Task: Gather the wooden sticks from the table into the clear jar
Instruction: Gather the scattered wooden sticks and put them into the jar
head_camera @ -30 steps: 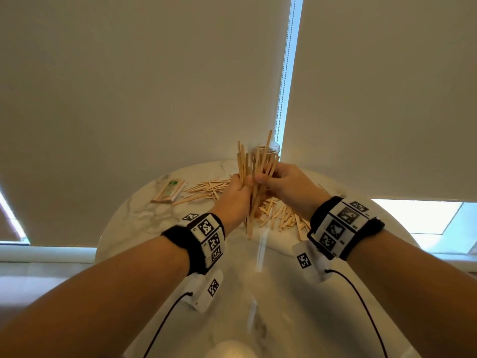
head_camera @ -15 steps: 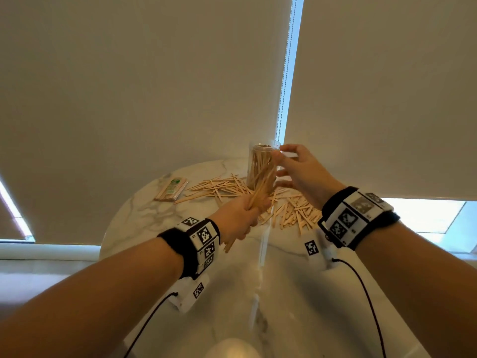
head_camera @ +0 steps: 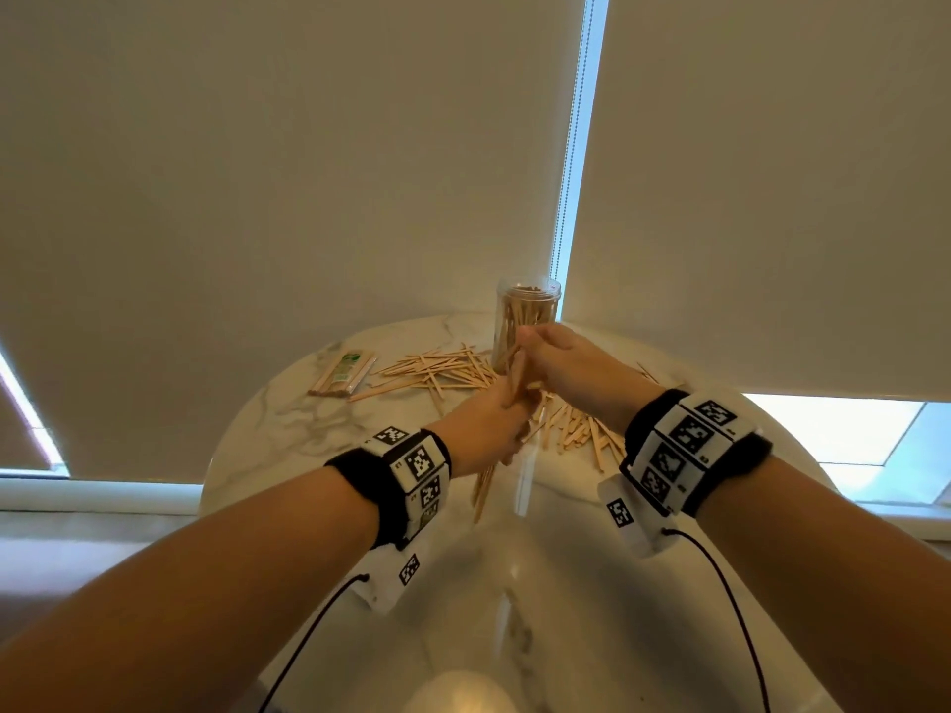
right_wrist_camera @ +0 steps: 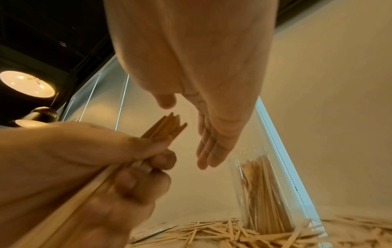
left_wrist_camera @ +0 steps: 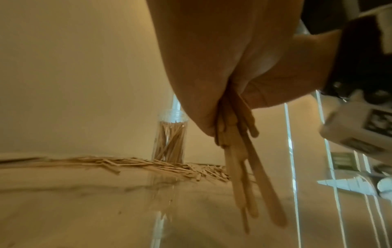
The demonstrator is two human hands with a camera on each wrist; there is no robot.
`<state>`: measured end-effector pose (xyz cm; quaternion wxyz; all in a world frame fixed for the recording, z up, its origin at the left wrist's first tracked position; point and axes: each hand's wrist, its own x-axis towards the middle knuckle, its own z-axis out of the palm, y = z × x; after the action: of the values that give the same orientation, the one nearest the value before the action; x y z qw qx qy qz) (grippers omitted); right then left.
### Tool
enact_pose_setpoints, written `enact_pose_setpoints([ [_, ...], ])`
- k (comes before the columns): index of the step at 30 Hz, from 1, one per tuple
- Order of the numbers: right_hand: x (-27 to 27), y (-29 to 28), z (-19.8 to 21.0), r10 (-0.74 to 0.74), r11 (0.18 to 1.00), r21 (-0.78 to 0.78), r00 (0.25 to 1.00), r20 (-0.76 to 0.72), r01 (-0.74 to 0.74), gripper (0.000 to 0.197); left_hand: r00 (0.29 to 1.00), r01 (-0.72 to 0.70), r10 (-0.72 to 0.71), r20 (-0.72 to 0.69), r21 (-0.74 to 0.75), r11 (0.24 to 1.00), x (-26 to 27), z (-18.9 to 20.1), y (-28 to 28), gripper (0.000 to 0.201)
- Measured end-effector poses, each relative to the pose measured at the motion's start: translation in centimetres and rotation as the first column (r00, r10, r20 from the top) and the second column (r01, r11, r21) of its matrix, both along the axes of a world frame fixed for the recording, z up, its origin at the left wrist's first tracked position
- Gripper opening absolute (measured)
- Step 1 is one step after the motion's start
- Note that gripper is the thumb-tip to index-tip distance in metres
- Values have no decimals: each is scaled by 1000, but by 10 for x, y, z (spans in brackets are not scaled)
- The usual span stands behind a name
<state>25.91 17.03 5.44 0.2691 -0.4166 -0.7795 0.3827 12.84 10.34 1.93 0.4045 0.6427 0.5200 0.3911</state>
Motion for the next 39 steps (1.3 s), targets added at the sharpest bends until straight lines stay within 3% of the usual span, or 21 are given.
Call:
enact_pose_setpoints([
  [1,3,0,-1,-24,1000,-12,999,-43,23,67,996,-51,50,73,20,998,-5,2,1,13],
  [3,7,-6,-4,15,998,-58,999,39,-13,74,955,-199,183,232,49,979,-15,8,5,22],
  [5,1,-21,-13,197,968,-187,968,153,-168,73,883,-305,255,395,67,950,-19,17,7,22],
  [7,-10,-33,-20,310,918,-295,943,124,-264,61,828,-350,275,489,67,934,-14,23,7,20],
  [10,-23,-40,-23,217,945,-252,976,4,-209,9,822,-317,240,516,66,946,-2,22,7,19],
  [11,-24,-41,-22,163,957,-242,987,-5,-159,4,822,-292,217,527,61,955,-1,20,7,18],
  [14,-21,-38,-22,32,996,-81,998,60,-27,19,822,-196,148,550,30,980,-5,20,3,13],
  [18,-14,-29,-25,-62,978,211,964,260,6,23,846,-140,124,518,-8,990,-7,21,1,15],
  [21,-6,-22,-25,-131,975,216,914,383,49,41,757,-204,191,625,-52,978,-14,31,3,27],
  [24,1,-22,-25,-141,974,221,883,447,44,37,629,-306,313,712,-143,941,-27,41,10,42],
  [26,0,-23,-25,-149,970,242,858,491,29,31,692,-311,321,646,-135,941,-24,40,11,37],
  [29,-3,-23,-26,-195,955,296,784,589,16,30,834,-303,317,452,-104,947,-13,33,11,49],
  [32,0,-18,-27,-239,942,332,771,590,37,26,919,-315,323,226,-74,946,-14,25,9,53],
  [36,0,-17,-27,-223,946,322,774,592,27,24,915,-381,377,142,2,924,-15,12,10,29],
  [39,2,-15,-30,-242,922,386,811,533,21,24,860,-463,449,241,-1,887,-18,10,15,30],
])
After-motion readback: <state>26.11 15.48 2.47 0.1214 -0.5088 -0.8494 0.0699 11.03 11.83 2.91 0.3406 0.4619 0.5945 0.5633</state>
